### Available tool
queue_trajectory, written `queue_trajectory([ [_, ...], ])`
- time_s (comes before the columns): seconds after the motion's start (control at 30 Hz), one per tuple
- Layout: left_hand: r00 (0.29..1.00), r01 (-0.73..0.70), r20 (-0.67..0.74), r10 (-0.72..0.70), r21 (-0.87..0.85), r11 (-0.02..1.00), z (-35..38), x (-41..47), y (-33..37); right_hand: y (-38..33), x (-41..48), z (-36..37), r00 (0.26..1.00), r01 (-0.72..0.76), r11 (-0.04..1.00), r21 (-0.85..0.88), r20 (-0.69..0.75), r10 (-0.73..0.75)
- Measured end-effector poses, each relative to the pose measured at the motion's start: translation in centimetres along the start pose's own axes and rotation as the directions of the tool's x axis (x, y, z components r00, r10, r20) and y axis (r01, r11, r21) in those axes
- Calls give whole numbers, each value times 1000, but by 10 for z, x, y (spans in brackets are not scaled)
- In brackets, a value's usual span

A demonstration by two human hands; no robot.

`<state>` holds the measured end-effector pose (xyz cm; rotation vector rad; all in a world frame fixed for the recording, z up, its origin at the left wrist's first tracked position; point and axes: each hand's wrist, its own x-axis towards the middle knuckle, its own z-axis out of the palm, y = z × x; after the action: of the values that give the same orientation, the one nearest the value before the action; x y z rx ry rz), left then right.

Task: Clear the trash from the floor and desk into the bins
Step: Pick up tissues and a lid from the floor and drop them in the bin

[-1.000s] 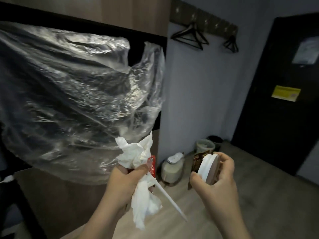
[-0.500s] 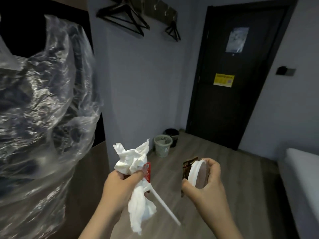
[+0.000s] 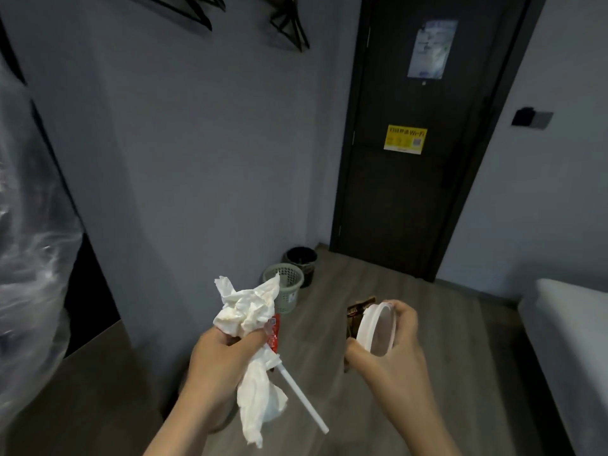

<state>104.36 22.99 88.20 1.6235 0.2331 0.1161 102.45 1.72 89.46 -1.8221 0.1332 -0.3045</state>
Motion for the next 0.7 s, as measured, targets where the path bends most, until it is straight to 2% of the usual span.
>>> queue_trajectory([
  [0.17,1000,-19,-3,20,92,996,53,101,6,16,118,-3,1000,-6,1000,14,29,6],
  [0.27,999,5,-44,-1,91,996,74,154,6,25,183,-3,998,-6,1000,1,61,6],
  [0.4,998,23,-61,-15,135,991,90,221,1,47,256,11,994,-60,998,-10,86,61],
  [0.5,998,38,-62,-31,108,993,98,278,-3,64,313,35,991,-93,995,-39,95,96],
  [0.7,999,35,-28,-35,32,999,104,413,-18,88,426,92,994,-67,992,-105,77,76],
])
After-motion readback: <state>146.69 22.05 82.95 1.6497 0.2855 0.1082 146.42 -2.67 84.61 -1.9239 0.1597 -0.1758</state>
